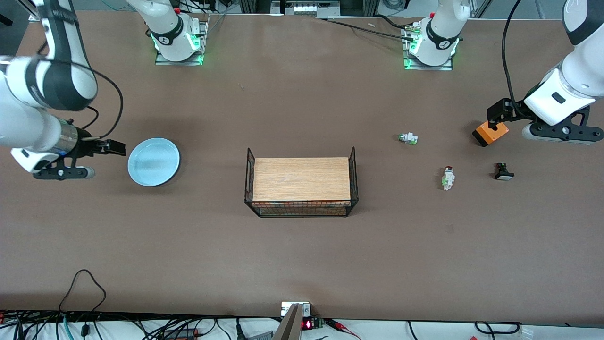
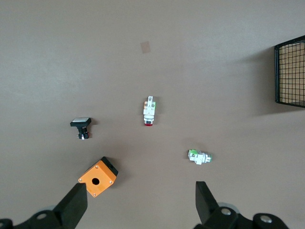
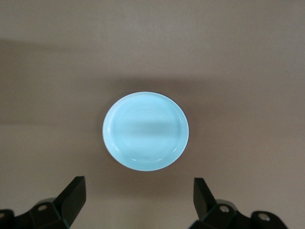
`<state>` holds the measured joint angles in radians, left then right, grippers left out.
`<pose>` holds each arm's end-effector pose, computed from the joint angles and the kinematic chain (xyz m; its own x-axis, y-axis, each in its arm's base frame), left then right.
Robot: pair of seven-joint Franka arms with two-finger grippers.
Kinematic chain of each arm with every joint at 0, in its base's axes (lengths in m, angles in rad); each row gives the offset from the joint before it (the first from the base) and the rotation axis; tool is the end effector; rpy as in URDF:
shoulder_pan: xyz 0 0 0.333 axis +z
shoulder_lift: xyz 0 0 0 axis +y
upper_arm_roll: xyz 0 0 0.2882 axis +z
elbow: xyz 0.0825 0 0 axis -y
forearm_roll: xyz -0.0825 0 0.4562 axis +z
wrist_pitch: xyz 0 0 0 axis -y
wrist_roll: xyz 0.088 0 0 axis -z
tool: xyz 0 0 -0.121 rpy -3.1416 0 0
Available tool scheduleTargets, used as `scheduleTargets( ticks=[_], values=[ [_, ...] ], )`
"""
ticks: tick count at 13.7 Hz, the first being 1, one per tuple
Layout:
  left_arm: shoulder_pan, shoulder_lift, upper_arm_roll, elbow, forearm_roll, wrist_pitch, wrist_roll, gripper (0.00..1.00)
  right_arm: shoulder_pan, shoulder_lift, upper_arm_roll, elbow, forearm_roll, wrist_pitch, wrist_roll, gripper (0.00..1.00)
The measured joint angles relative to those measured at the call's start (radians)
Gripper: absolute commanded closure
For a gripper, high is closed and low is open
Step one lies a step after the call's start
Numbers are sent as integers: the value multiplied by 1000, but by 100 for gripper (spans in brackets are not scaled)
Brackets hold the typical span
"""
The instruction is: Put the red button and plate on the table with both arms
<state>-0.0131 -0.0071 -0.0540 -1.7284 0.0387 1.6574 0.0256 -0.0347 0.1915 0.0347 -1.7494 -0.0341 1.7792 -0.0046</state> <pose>0.6229 -0.0375 0.5087 0.9933 -0.0957 -0.0649 -0.0982 -0.9945 -0.0370 0.6584 -0.0041 0.3786 0.9869 0.0121 -0.1611 0.0162 -0.9996 0.0245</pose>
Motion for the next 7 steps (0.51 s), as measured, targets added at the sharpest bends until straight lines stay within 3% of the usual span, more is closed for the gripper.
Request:
scheduleTargets(
  ticks=[7],
  values=[
    [0,0,0,0,0,0,0,0,21,-18,-17,355,0,-334,21,0]
  ],
)
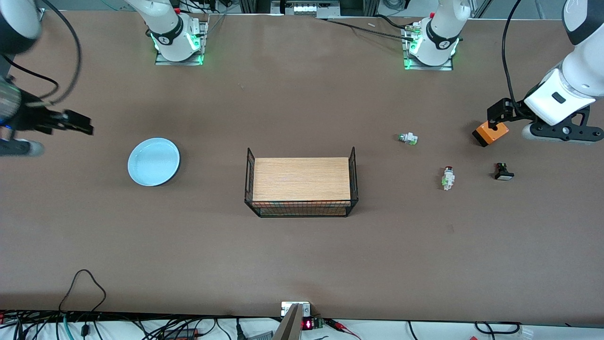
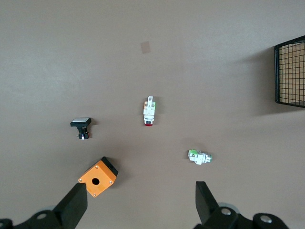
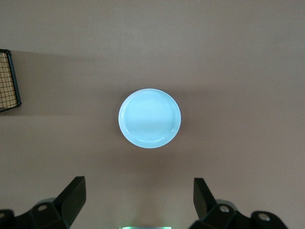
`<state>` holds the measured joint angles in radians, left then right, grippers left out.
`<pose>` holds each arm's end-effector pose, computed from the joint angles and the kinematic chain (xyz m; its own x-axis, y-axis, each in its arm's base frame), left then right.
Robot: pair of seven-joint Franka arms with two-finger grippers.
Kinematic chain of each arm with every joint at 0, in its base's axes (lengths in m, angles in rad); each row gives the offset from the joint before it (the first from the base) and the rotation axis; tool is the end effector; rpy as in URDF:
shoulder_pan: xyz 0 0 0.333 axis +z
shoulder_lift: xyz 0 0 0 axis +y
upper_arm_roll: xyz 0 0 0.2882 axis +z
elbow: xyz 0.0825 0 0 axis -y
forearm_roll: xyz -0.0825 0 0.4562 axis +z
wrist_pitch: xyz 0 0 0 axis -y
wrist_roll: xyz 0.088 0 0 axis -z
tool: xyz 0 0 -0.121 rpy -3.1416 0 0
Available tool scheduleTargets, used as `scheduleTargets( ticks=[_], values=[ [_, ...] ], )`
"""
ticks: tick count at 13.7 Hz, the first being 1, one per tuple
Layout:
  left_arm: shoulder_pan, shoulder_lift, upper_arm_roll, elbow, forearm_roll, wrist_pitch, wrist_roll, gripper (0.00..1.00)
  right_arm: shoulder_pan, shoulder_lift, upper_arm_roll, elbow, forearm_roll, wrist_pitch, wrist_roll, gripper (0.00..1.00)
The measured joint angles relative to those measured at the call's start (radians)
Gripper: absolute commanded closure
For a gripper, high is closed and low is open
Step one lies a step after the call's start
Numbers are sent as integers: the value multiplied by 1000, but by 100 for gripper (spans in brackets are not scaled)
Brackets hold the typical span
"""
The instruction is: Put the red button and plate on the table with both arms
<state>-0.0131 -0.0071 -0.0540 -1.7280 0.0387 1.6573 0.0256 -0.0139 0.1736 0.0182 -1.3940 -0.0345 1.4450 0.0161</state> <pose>0.6229 -0.0375 0.5089 0.9933 -0.0957 -0.0646 -0.0982 -0.9945 -0.0370 0.6595 -0.0026 0.5558 0.9924 -0.0160 -0.1217 -0.0121 -0.9994 0.0333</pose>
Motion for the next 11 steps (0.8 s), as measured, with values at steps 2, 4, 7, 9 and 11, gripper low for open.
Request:
scheduleTargets(
  ticks=[2,4,7,9,11],
  values=[
    [0,0,0,0,0,0,0,0,-11,-4,-20,17,0,-12,0,0],
    [0,0,0,0,0,0,0,0,-12,1,-45,-6,0,-6,0,0],
    [0,0,0,0,0,0,0,0,13,-2,-66,-61,0,56,0,0],
    [0,0,0,0,0,0,0,0,20,-15,-68,-91,3,80,0,0],
    [0,0,0,0,0,0,0,0,20,-34,-73,-111,4,82,-1,0]
  ],
)
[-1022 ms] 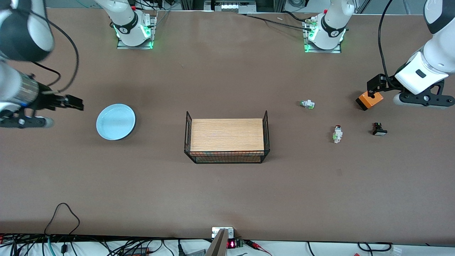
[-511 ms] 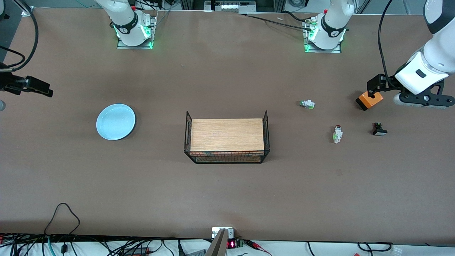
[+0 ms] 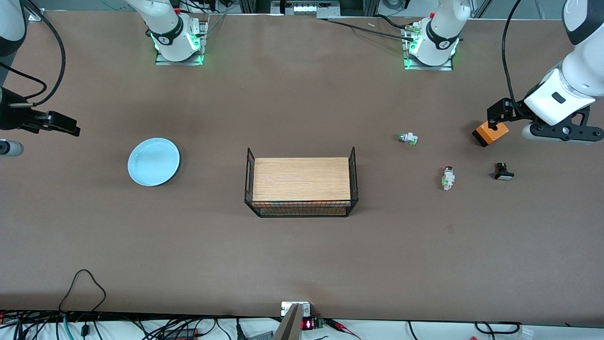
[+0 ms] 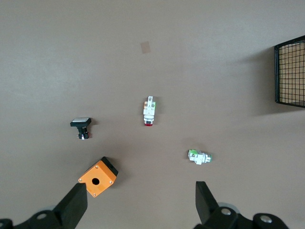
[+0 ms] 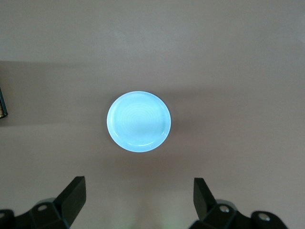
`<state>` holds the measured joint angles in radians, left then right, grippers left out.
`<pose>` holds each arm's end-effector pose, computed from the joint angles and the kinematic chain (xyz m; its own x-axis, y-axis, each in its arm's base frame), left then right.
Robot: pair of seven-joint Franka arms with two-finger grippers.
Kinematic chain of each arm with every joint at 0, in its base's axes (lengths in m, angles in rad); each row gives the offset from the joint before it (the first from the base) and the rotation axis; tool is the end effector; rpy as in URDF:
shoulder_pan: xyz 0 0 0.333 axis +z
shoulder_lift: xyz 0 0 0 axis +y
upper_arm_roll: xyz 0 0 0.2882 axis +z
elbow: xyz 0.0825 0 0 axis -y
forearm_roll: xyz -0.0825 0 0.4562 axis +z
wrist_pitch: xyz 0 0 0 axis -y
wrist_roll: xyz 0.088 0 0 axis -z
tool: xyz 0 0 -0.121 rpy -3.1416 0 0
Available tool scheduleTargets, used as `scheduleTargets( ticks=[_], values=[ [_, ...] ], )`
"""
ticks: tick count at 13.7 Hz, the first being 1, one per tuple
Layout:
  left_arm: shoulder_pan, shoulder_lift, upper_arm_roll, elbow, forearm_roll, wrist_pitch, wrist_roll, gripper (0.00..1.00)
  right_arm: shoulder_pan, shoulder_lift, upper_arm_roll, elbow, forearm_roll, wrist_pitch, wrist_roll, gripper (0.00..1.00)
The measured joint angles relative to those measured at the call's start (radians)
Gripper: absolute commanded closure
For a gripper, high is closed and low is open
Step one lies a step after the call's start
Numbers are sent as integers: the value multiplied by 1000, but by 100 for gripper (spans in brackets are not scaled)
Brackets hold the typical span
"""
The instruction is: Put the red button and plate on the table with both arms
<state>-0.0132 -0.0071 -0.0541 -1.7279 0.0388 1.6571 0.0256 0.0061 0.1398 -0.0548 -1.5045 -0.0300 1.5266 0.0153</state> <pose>0.6229 -0.0377 0.5089 0.9933 -0.0959 -0.0647 -0.0984 -0.9945 -0.0371 0.6552 -0.0339 0.5254 0.9910 -0.0653 -0.1166 -0.0611 -0.9974 0.0393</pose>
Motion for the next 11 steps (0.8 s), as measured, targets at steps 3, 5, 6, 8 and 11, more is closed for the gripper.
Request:
scheduleTargets(
  ticks=[3,5,6,8,11],
  values=[
    [0,0,0,0,0,0,0,0,0,-66,-6,-73,2,21,-4,0],
    [0,0,0,0,0,0,0,0,0,-110,-7,-113,2,25,-4,0],
    [0,0,0,0,0,0,0,0,0,-122,-7,-121,2,25,-4,0],
    [0,0,0,0,0,0,0,0,0,-131,-7,-123,2,28,-4,0],
    [0,0,0,0,0,0,0,0,3,-131,-7,-123,3,36,-11,0]
  ],
)
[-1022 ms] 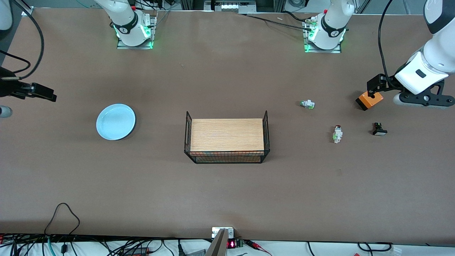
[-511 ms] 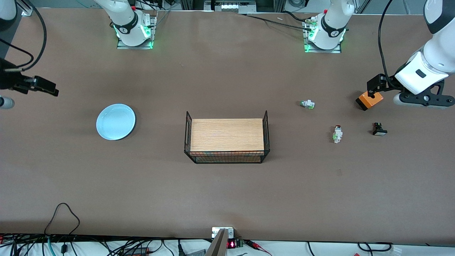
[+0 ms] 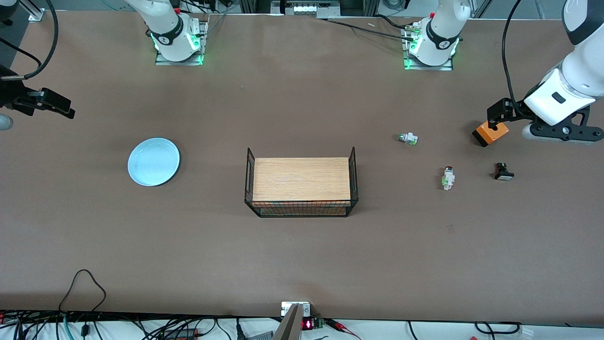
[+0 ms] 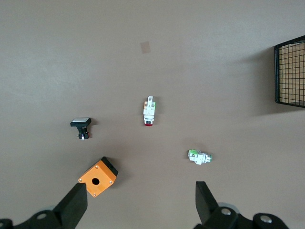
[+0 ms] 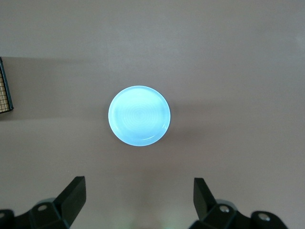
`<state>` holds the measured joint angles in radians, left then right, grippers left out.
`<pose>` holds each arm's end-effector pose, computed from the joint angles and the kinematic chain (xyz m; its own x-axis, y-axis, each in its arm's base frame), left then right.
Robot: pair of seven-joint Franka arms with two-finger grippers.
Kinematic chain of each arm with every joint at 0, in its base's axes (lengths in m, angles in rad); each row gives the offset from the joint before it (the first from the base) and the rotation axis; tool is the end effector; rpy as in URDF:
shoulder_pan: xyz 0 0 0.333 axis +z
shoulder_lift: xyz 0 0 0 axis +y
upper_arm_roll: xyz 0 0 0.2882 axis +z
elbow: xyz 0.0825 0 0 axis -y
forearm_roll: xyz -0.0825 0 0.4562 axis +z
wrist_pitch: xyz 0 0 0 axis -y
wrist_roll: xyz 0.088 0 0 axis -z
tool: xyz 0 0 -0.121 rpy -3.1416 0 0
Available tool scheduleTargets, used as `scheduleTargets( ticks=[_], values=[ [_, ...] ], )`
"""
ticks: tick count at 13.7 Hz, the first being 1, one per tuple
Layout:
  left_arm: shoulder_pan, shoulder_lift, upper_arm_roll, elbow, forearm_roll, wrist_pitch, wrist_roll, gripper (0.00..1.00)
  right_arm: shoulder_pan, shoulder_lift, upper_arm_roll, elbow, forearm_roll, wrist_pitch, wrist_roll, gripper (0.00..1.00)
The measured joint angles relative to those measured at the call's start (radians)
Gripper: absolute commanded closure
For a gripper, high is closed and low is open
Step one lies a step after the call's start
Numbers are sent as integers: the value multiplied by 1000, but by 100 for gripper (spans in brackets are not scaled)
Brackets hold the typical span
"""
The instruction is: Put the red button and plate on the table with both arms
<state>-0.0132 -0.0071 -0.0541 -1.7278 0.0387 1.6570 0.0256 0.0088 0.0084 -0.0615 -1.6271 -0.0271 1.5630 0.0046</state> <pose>0.6229 -0.0377 0.5089 0.9933 -0.0959 -0.0647 -0.0984 -0.9945 -0.0370 0.6235 -0.0361 0.5463 0.9957 -0.0574 -0.0723 -0.0555 -0.9981 0.0279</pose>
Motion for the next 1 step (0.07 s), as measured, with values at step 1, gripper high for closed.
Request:
scheduleTargets(
  ticks=[1],
  values=[
    [0,0,0,0,0,0,0,0,1,0,0,0,0,0,0,0]
  ],
)
